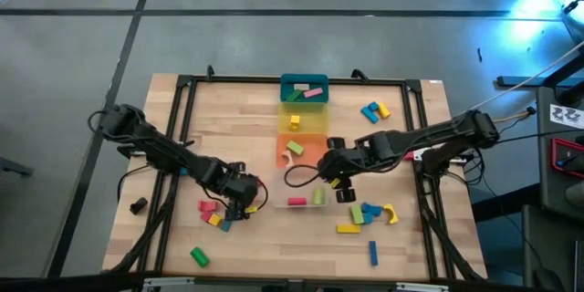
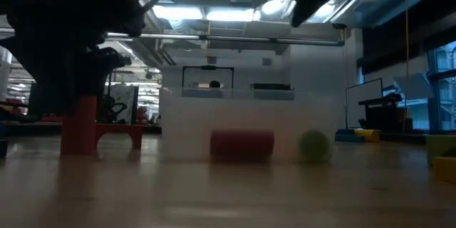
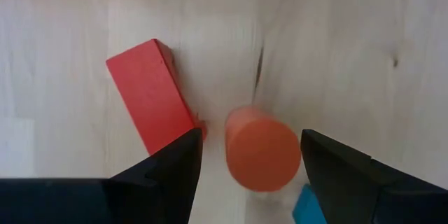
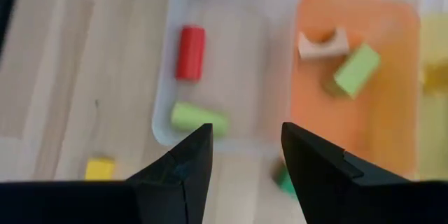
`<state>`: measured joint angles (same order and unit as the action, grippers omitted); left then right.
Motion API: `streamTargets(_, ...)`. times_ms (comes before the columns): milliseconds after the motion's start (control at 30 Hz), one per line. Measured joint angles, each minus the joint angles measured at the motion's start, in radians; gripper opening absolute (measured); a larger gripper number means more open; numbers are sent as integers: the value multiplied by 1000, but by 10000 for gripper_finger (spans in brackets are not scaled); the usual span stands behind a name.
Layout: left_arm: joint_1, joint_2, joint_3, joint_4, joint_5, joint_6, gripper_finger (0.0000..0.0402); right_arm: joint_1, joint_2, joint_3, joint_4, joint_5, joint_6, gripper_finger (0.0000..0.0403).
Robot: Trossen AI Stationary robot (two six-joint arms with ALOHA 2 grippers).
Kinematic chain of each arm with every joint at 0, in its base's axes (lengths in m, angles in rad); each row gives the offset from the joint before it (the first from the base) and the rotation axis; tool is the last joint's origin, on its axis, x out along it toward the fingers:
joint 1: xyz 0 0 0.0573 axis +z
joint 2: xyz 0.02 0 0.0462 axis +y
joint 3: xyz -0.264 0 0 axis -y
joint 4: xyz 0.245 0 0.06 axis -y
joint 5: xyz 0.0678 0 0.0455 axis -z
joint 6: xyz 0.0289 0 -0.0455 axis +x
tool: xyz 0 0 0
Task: Sort blocks by size
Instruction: Put the orange cylindrical block into the transparent bin
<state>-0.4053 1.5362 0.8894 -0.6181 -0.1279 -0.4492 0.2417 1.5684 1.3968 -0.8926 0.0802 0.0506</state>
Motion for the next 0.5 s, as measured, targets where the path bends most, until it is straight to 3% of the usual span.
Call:
streamTargets(167,1,14,0,3,-10,-3,211,0,-33,0,-125,67,54,172)
streamTargets(400,1,17,0,7,-16,-32,116,0,-63,-4,-279,208,82,172)
streamTargets(500,3,12,0,9,4,-50,115,0,-64,-26,-290,289,134,172)
